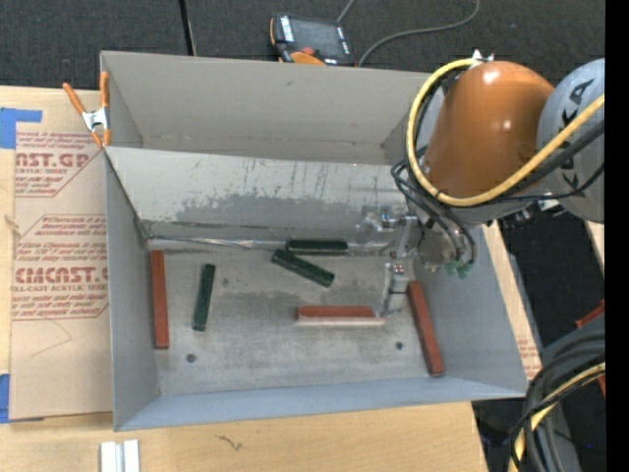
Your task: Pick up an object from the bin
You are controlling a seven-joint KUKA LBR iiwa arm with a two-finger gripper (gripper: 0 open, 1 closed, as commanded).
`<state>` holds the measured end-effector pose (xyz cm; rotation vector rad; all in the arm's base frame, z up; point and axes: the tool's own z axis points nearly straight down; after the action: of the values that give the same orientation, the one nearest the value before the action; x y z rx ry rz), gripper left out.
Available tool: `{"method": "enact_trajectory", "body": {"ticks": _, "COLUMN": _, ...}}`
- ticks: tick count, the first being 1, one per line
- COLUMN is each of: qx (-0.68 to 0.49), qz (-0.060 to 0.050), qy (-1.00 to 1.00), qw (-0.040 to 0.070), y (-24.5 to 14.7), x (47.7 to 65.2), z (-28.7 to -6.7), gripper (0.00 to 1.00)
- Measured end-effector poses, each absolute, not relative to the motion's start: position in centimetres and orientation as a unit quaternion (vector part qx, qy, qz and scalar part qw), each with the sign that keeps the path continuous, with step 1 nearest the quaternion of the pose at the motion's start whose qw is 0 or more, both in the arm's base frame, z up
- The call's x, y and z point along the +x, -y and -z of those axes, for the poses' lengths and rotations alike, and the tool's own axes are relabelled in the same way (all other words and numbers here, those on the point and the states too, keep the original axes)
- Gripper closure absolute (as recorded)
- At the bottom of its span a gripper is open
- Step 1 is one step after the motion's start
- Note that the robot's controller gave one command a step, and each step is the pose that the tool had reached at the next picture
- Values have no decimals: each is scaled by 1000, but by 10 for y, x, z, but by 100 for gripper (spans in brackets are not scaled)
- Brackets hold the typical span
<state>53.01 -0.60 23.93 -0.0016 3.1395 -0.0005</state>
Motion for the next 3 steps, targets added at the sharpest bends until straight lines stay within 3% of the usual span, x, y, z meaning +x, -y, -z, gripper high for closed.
{"method": "enact_trajectory", "body": {"ticks": 1, "qx": 13, "qz": -1, "qy": -1000, "qw": -3, "y": 12, "x": 554, "z": -127, "gripper": 0}}
{"method": "enact_trajectory", "body": {"ticks": 2, "qx": -25, "qz": 0, "qy": -1000, "qw": -1, "y": 31, "x": 530, "z": -68, "gripper": 0}}
{"method": "enact_trajectory", "body": {"ticks": 3, "qx": -248, "qz": -1, "qy": -969, "qw": 2, "y": -4, "x": 557, "z": -70, "gripper": 0}}
